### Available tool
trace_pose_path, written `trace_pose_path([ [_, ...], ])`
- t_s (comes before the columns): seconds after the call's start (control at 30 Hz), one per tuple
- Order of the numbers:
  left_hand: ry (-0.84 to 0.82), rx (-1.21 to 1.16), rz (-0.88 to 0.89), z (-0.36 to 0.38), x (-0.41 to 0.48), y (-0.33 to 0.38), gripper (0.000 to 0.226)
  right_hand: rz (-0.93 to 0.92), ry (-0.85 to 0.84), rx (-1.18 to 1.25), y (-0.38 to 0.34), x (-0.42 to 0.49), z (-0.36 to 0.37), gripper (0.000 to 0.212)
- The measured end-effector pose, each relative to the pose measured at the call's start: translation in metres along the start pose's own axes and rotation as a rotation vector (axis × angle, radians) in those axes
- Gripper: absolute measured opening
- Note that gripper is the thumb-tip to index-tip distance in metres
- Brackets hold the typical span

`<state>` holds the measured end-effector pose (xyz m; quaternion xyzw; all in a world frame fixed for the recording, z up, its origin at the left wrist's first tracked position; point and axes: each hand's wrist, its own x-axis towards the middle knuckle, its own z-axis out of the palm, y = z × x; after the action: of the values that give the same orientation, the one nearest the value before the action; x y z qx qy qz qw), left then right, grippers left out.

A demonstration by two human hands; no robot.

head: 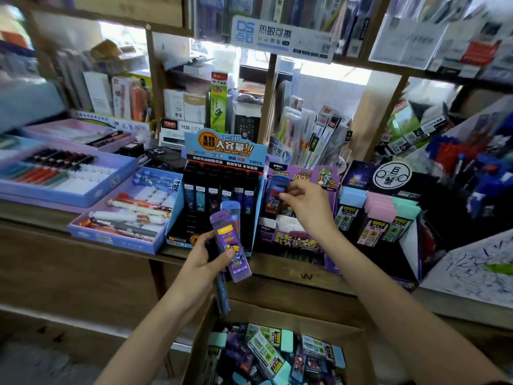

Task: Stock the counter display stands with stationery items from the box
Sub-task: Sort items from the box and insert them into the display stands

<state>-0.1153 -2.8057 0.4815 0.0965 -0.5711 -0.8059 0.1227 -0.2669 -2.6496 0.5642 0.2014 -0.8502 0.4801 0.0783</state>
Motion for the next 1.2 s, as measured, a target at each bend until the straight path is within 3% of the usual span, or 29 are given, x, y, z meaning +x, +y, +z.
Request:
trace_pose_path([
  [0.27, -0.004, -0.001, -0.025, -0.002, 0.0, -0.003, 0.051, 0.008, -0.143, -0.284, 0.006, 0.002, 0.013, 0.014],
  [0.43, -0.013, -0.017, -0.023, 0.002, -0.002, -0.002, 0.047, 0.017, -0.168, -0.446, 0.006, 0.001, 0.012, 0.036],
  [0.57, -0.008, -0.021, -0.019, 0.009, -0.002, 0.0, 0.035, -0.116, -0.011, -0.575, -0.002, -0.018, 0.009, 0.03],
  [0.63, -0.01, -0.032, -0.028, 0.013, -0.001, 0.001, 0.035, -0.167, -0.027, -0.406, -0.009, -0.035, 0.007, 0.023],
  [0.73, -0.032, -0.025, -0.025, 0.021, 0.0, 0.001, 0.033, -0.036, -0.282, -0.028, -0.021, -0.057, 0.007, 0.024],
  [0.8, -0.044, -0.017, -0.013, 0.026, 0.001, 0.001, 0.031, 0.04, -0.367, 0.078, -0.022, -0.066, 0.009, 0.018],
  [1.1, -0.093, -0.071, -0.042, 0.046, -0.002, 0.0, 0.039, 0.274, -0.415, 0.41, -0.007, -0.074, -0.008, 0.01],
  [1.2, -0.079, -0.088, -0.047, 0.05, -0.002, -0.002, 0.031, 0.349, -0.41, 0.481, -0.002, -0.075, -0.013, 0.01],
])
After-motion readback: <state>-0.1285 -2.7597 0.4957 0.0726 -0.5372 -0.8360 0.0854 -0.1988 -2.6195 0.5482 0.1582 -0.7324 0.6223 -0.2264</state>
